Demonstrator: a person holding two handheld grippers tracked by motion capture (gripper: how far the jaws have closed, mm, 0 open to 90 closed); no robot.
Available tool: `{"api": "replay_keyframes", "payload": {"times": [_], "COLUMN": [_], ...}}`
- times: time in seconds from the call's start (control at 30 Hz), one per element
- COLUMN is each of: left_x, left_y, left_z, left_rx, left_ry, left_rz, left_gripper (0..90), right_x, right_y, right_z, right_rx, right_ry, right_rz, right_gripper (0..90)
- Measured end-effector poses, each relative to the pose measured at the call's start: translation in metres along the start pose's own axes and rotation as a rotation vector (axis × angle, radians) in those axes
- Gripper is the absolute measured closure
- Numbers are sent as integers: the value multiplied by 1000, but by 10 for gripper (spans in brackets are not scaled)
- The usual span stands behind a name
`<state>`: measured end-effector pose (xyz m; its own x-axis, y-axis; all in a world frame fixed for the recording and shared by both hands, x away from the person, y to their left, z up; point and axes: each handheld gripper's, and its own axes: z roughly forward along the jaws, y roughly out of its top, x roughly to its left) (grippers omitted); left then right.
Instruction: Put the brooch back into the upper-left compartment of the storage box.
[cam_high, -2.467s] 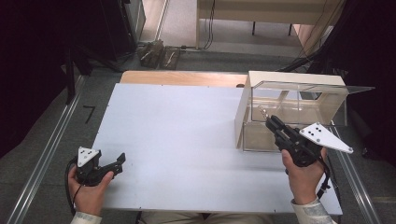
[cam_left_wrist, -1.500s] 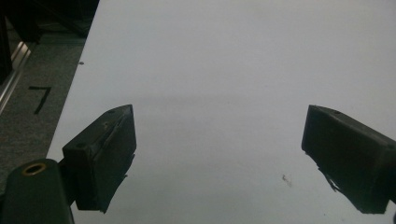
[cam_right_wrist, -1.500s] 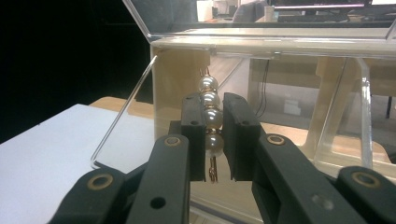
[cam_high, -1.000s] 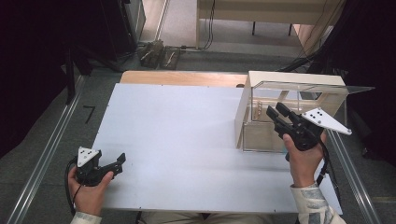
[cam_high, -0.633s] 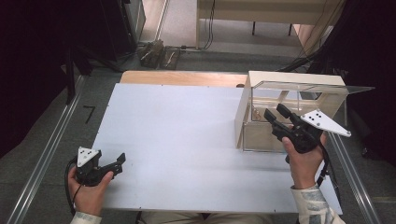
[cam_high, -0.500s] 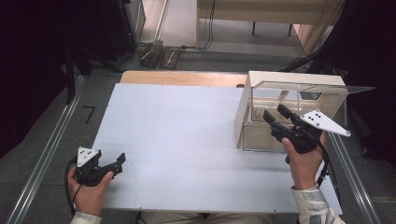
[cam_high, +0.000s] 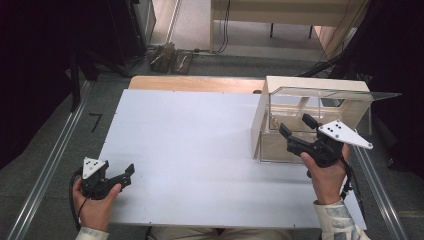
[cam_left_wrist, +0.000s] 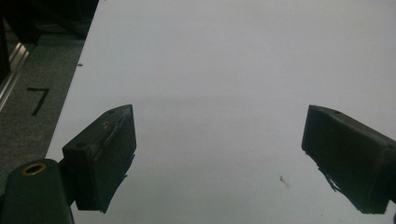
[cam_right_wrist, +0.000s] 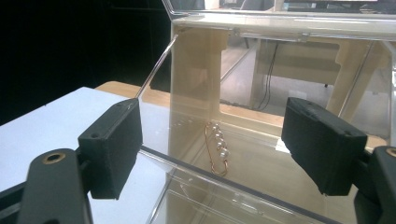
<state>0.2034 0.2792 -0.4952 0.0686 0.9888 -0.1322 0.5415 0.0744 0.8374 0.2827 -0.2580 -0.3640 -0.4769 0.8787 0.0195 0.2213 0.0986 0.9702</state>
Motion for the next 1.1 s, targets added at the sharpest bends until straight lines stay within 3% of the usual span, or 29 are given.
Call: {"api": "replay_keyframes", "payload": {"times": [0.73, 1.1], "left_x": [0, -1], "left_y": [0, 1], "left_z": [0, 0], "left_rx": [-3, -2], "left_ry": [-5, 1], "left_rz": [0, 3], "left_gripper": [97, 97], "right_x": [9, 6], "right_y": [-6, -17], "right_z": [-20, -29], "right_rx": [-20, -20], "right_ry": [5, -14], "right_rz": [-30, -35], "right_gripper": [129, 128]}}
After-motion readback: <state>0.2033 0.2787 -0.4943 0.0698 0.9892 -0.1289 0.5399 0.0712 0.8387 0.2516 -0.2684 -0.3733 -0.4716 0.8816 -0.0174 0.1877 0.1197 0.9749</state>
